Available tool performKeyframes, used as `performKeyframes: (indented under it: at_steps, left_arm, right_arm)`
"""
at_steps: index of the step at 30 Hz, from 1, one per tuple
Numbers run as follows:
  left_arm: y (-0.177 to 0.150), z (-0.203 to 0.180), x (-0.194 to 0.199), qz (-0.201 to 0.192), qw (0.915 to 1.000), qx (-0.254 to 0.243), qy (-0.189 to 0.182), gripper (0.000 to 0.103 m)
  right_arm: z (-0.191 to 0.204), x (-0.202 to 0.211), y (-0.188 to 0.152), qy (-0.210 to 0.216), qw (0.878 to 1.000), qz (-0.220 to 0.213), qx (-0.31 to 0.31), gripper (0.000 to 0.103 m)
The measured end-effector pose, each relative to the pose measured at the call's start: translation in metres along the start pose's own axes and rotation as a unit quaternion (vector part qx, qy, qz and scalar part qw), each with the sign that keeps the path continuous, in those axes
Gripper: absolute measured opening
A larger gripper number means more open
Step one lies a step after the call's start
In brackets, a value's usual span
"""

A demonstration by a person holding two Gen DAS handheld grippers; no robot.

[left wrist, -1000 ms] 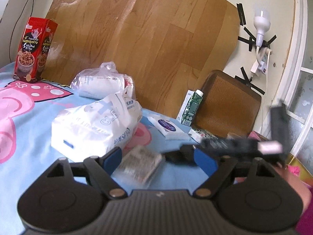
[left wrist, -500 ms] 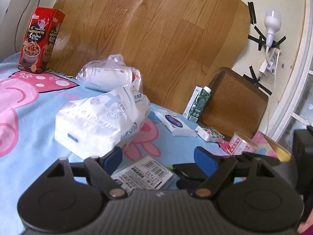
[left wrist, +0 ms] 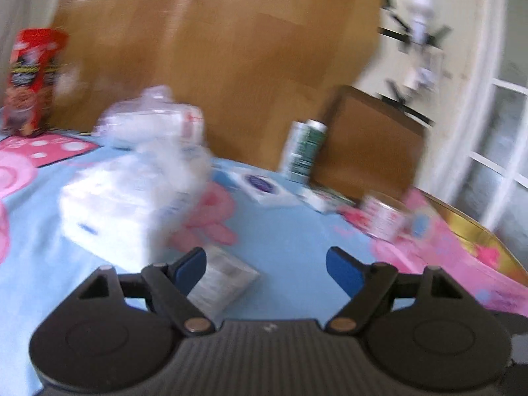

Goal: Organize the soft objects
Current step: 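Grasp the black pouch with the left gripper, then carry the black pouch into the tin and release it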

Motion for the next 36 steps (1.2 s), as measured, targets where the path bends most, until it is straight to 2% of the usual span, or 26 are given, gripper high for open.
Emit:
performKeyframes:
  at_steps: [3, 4, 8, 9, 11, 12, 14, 18, 23, 27, 29, 32, 34, 36]
  left_arm:
    - [-0.018, -0.037, 0.000, 0.056, 0.9962, -0.001, -0.066, 0.081]
    - [-0.025, -0.048, -0.002, 0.076, 0.9939, -0.003, -0.081, 0.078]
    - [-0.044, -0.071, -0.012, 0.152, 0.9814, 0.026, -0.114, 0.065]
    - [-0.046, -0.073, -0.016, 0.161, 0.9789, 0.036, -0.121, 0.064]
    - [-0.047, -0.079, -0.018, 0.166, 0.9759, 0.045, -0.135, 0.044]
    - [-0.046, -0.080, -0.019, 0.172, 0.9728, 0.056, -0.145, 0.043]
    - [-0.038, -0.089, -0.021, 0.171, 0.9717, 0.058, -0.152, 0.043]
    - [-0.011, -0.132, -0.027, 0.148, 0.9729, 0.016, -0.177, 0.043]
    - [0.015, -0.211, -0.048, 0.120, 0.9686, -0.054, -0.211, 0.043]
    - [0.018, -0.258, -0.082, 0.119, 0.9641, -0.083, -0.222, 0.043]
    - [0.017, -0.274, -0.100, 0.115, 0.9672, -0.095, -0.206, 0.049]
    - [0.012, -0.285, -0.118, 0.106, 0.9735, -0.116, -0.167, 0.049]
    - [0.007, -0.283, -0.119, 0.108, 0.9746, -0.106, -0.165, 0.049]
    - [0.005, -0.279, -0.114, 0.106, 0.9747, -0.105, -0.166, 0.049]
  right_arm:
    - [-0.005, 0.020, -0.013, -0.009, 0.999, -0.014, -0.031, 0.074]
    - [-0.007, 0.025, -0.017, -0.014, 0.999, -0.021, -0.035, 0.074]
    - [-0.007, 0.032, -0.019, -0.037, 0.998, -0.038, -0.027, 0.074]
    - [-0.005, 0.033, -0.018, -0.039, 0.998, -0.046, -0.025, 0.074]
    - [-0.004, 0.037, -0.016, -0.040, 0.997, -0.061, -0.017, 0.074]
    - [-0.004, 0.039, -0.016, -0.041, 0.997, -0.066, -0.011, 0.074]
    - [-0.005, 0.042, -0.016, -0.056, 0.996, -0.074, 0.006, 0.074]
    - [-0.022, 0.063, -0.007, -0.096, 0.989, -0.113, 0.019, 0.074]
    - [-0.068, 0.100, 0.014, -0.169, 0.972, -0.165, 0.014, 0.074]
    - [-0.120, 0.117, 0.018, -0.217, 0.962, -0.167, -0.005, 0.074]
    - [-0.145, 0.117, 0.016, -0.243, 0.957, -0.158, -0.008, 0.073]
    - [-0.180, 0.106, 0.014, -0.282, 0.950, -0.132, -0.008, 0.074]
    - [-0.193, 0.103, 0.010, -0.322, 0.938, -0.129, -0.003, 0.075]
    - [-0.198, 0.106, 0.005, -0.320, 0.938, -0.131, -0.013, 0.075]
Point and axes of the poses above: each gripper's, at about its wrist camera, not at the fingertips, and x roughly against the way its jaws point, z to its left, y to its top, the point moved 7 cm from there along -x, roughly the way its jaws point
